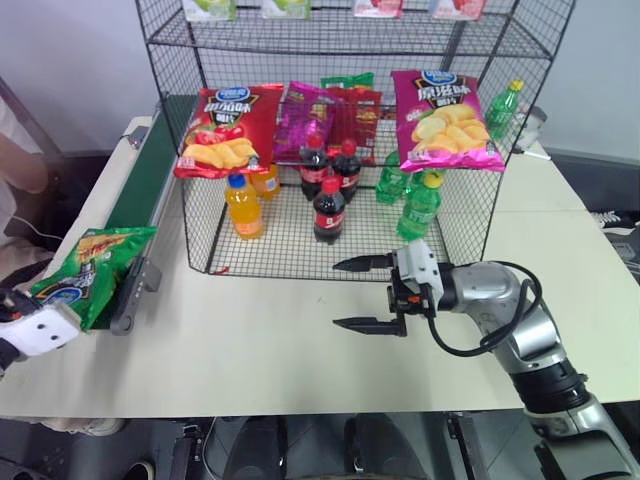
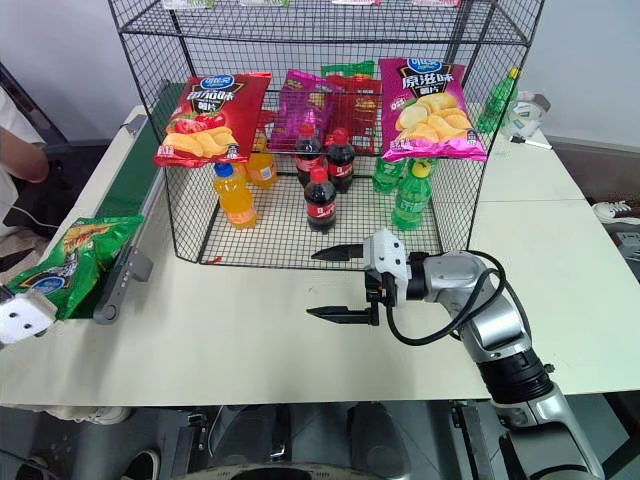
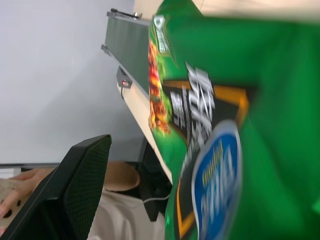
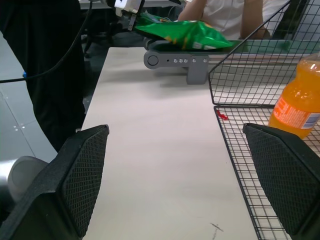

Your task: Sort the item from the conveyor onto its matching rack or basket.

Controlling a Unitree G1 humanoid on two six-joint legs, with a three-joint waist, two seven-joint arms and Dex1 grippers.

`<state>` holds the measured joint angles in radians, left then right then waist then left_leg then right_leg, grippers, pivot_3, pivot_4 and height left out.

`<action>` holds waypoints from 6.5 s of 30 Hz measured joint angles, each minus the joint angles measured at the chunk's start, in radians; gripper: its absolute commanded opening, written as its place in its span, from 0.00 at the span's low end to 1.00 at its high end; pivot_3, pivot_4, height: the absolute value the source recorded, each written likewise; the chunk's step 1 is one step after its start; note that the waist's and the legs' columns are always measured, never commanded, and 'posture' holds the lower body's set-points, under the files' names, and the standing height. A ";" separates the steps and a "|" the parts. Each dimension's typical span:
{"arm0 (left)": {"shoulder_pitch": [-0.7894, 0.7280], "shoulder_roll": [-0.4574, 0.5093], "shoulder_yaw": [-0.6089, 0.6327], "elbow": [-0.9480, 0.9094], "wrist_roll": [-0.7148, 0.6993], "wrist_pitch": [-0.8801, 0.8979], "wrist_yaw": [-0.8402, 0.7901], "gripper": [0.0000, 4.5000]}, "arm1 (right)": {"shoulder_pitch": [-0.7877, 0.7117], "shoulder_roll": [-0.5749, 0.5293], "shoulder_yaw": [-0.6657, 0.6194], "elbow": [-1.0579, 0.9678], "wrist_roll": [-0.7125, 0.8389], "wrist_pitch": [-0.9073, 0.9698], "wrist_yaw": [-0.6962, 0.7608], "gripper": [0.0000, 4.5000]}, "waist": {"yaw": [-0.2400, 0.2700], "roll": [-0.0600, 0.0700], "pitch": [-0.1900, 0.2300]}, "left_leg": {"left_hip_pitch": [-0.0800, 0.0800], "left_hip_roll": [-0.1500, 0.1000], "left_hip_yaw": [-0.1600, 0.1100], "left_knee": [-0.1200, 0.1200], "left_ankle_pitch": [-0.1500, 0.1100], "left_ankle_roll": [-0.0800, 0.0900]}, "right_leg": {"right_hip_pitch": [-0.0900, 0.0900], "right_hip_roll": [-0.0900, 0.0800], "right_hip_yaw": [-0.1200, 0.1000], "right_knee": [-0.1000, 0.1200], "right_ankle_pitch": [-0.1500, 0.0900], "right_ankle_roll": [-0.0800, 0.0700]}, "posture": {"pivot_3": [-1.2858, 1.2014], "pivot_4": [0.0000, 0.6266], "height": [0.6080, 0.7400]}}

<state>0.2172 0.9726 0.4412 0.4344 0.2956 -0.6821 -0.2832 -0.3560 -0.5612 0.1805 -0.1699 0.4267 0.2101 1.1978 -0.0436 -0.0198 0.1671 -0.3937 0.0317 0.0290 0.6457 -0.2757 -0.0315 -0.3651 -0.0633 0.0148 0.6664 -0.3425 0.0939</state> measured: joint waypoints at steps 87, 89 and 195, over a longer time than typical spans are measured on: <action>-0.405 -0.371 -0.203 -0.766 -1.431 1.322 -0.760 0.00 | -0.078 0.112 -0.130 -0.060 0.576 0.697 -0.123 0.03 | 0.006 0.002 0.001 | 0.000 0.000 -0.002 0.003 0.000 0.000 | 0.003 0.004 0.000 0.000 0.000 0.001 | 0.52 0.24 0.99; -0.397 -0.371 -0.203 -0.766 -1.424 1.323 -0.760 0.00 | -0.075 0.112 -0.129 -0.060 0.569 0.696 -0.123 0.03 | 0.005 0.002 0.001 | 0.000 0.000 -0.002 0.003 0.000 0.000 | 0.003 0.004 0.000 0.000 0.000 0.001 | 0.52 0.24 0.99; -0.152 -0.470 -0.043 -0.803 -0.959 0.832 -0.428 0.75 | -0.567 0.157 0.081 0.418 -1.090 -0.155 -0.861 0.99 | -0.006 0.001 0.001 | -0.005 0.000 0.000 0.004 0.002 -0.003 | -0.007 0.004 0.001 0.006 0.000 0.001 | 0.52 0.24 0.99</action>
<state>0.0650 0.5024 0.3982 -0.3685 -0.6637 0.1495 -0.7110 -0.9232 -0.4046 0.2619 0.2476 -0.6636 0.0548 0.3373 -0.0501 -0.0188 0.1676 -0.3990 0.0320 0.0290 0.6498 -0.2734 -0.0344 -0.3717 -0.0591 0.0161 0.6724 -0.3425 0.0944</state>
